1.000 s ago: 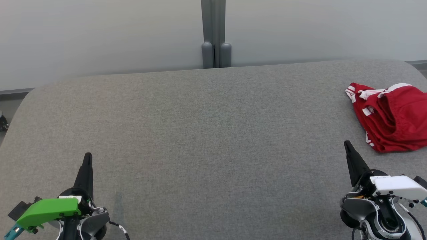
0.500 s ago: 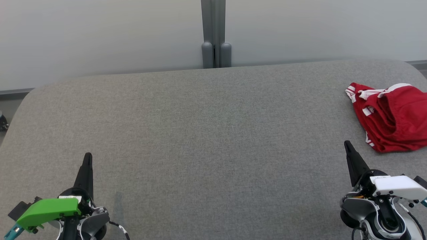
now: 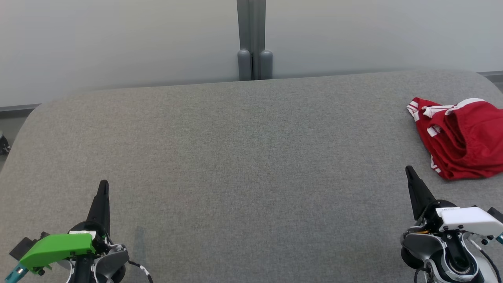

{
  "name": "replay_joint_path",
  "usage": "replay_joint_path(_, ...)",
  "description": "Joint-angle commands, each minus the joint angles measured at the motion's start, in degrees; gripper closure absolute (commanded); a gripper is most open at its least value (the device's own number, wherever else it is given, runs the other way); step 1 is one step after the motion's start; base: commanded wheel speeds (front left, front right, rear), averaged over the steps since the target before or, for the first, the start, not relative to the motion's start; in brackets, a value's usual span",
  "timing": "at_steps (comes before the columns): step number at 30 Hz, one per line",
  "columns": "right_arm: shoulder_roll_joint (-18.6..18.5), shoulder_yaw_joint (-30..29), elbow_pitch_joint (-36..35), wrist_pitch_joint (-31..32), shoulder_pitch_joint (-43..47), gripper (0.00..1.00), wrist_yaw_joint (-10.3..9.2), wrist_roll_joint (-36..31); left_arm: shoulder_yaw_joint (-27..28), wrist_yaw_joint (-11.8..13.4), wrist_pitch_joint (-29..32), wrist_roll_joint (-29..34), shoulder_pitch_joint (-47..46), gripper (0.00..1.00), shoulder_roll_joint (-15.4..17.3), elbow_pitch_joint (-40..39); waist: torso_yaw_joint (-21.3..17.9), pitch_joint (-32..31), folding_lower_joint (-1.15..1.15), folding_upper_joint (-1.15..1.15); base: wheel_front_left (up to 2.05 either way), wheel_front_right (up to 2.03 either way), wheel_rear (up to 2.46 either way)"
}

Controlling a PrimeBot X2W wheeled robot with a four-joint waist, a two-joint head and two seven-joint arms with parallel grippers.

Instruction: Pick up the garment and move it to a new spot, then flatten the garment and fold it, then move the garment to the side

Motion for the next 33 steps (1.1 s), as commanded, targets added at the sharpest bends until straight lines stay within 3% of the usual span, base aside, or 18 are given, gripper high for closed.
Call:
replay_joint_path(1, -0.08, -0.13, -0.27, 0.23, -0.37, 1.00, 0.00, 0.08, 0.13, -0.32, 0.18, -0.19, -0.53, 1.00, 0.07, -0.10, 0.00, 0.00, 0.00, 0.00, 0.00, 0.00, 0.00)
replay_joint_path(33, -0.05, -0.16, -0.27, 0.24, -0.37, 1.00, 0.00, 0.03, 0.12, -0.33, 0.18, -0.20, -0.53, 1.00, 0.07, -0.10, 0.00, 0.00, 0.00, 0.00, 0.00, 0.00, 0.00)
